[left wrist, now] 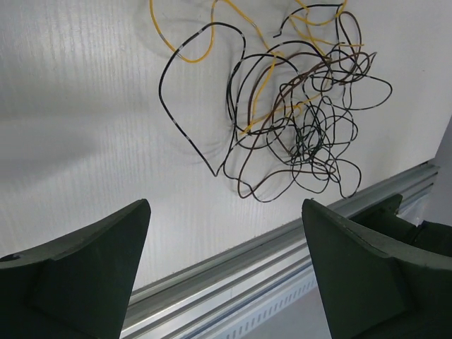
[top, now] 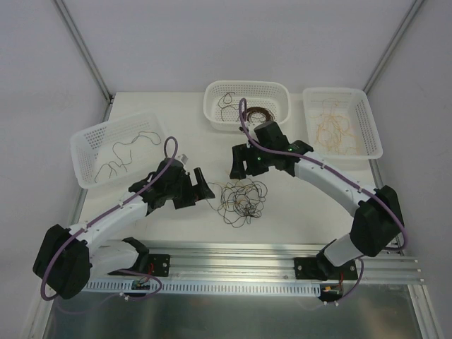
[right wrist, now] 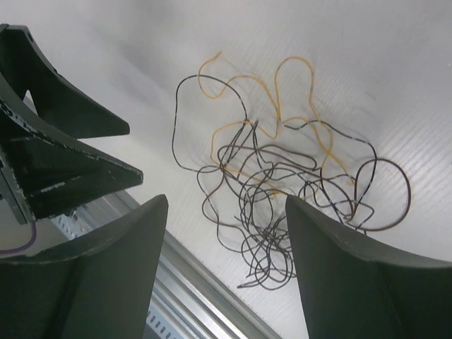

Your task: Untangle the cables

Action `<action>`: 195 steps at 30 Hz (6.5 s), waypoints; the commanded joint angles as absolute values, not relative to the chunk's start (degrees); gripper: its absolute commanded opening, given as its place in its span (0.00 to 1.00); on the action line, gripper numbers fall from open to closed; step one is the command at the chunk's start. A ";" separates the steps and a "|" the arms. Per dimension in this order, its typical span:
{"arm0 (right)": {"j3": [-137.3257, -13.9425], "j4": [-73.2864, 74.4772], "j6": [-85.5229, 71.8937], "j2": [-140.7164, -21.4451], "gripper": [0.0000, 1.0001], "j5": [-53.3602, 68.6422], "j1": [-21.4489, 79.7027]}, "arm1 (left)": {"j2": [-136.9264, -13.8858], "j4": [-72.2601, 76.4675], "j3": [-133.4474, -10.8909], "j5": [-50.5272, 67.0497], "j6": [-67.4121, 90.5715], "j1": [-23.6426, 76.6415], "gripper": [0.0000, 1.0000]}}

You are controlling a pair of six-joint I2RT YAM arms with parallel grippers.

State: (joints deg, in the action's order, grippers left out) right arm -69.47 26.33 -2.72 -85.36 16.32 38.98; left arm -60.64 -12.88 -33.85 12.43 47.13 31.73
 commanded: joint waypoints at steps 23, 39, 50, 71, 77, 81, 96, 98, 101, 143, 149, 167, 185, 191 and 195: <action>-73.83 9.93 -0.26 -102.49 0.04 15.29 38.85 | -85.51 -10.28 -43.77 8.00 45.97 36.56 0.54; -87.97 26.80 6.15 -84.03 0.01 13.27 31.93 | -85.96 -11.42 -41.40 2.64 44.04 36.04 0.00; -95.71 25.49 -2.27 -69.97 0.01 25.22 11.61 | -77.79 -16.78 -37.27 0.79 40.78 24.99 0.00; -102.32 13.29 -17.39 -67.58 0.01 40.58 -4.94 | -57.22 -31.90 -40.16 -0.29 29.89 0.35 0.00; -98.80 16.34 -14.25 -69.60 0.01 45.68 2.35 | -56.78 -31.82 -38.50 5.78 29.79 0.35 0.06; -96.69 26.27 -5.73 -70.75 0.01 42.73 10.97 | -54.76 -30.68 -37.18 13.79 30.76 1.05 0.23; -89.47 27.86 -3.25 -70.93 0.01 35.60 23.90 | -46.67 -21.81 -44.20 23.21 30.06 15.80 0.89; -90.00 27.77 -3.34 -70.93 0.01 34.46 25.22 | -47.37 -18.56 -44.56 21.63 30.06 21.34 0.90; -90.88 27.34 -4.13 -70.75 0.01 33.49 26.72 | -49.91 -11.88 -44.56 17.24 29.71 28.18 0.91; -107.91 37.44 -0.44 -67.94 0.01 30.32 14.95 | -77.96 1.35 -38.42 -6.23 34.18 37.02 0.00; -113.72 39.64 2.02 -67.06 0.01 28.39 10.02 | -73.57 -10.01 -35.07 -6.15 38.76 22.95 0.00; -120.16 42.98 8.44 -64.52 0.01 11.35 9.05 | -66.18 -23.20 -34.98 -10.55 35.16 13.10 0.00; -116.03 45.97 17.49 -62.41 0.01 -10.20 10.90 | -57.75 -36.37 -44.72 -20.37 23.40 6.59 0.00; -106.98 43.51 14.85 -60.56 0.01 -2.56 11.16 | -55.81 -37.88 -50.89 -11.31 18.54 6.15 0.00; -105.65 42.37 15.20 -60.82 0.01 -2.72 11.08 | -54.67 -34.73 -49.31 3.13 20.03 6.24 0.00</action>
